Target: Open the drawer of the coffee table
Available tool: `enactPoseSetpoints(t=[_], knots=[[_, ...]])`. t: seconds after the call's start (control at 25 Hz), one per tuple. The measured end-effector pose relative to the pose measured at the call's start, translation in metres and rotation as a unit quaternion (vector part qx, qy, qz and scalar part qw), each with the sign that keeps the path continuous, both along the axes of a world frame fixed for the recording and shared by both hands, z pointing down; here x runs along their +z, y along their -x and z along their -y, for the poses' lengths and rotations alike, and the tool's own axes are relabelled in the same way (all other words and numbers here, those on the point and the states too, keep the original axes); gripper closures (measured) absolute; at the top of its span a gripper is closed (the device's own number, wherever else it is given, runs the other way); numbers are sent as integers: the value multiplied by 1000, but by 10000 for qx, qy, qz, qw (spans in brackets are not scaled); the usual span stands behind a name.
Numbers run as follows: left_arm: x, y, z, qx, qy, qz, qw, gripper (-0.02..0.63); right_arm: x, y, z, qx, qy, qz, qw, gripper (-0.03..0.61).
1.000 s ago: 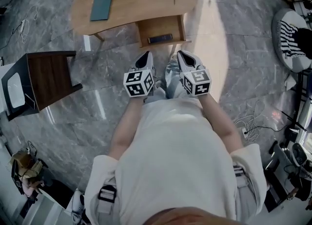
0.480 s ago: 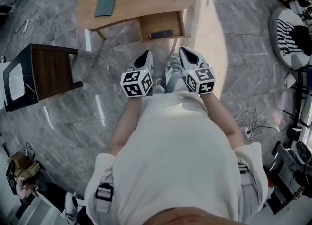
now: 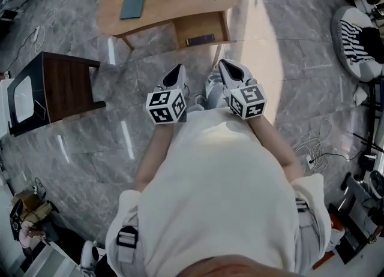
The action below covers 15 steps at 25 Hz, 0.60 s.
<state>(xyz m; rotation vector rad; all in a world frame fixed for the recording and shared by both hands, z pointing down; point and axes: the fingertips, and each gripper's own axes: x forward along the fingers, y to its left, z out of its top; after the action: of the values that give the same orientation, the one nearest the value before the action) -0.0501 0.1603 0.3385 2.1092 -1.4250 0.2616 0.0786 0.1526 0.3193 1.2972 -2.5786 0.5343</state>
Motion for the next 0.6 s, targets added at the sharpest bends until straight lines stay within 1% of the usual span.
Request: enactPoseSetpoints(t=[0.16, 0.24, 0.36, 0.6], knots=[[-1, -5, -5, 4, -17, -74, 10000, 612, -5, -2, -5, -106, -46, 35, 9999, 578], [-1, -8, -5, 9, -39, -101, 9999, 612, -3, -3, -7, -140, -62, -53, 9999, 578], [0, -11, -2, 28, -64, -116, 9999, 612, -3, -5, -8, -126, -105, -151, 9998, 580], [2, -9, -1, -25, -11, -103, 9999, 612, -1, -7, -7, -48, -74, -132, 9999, 580]])
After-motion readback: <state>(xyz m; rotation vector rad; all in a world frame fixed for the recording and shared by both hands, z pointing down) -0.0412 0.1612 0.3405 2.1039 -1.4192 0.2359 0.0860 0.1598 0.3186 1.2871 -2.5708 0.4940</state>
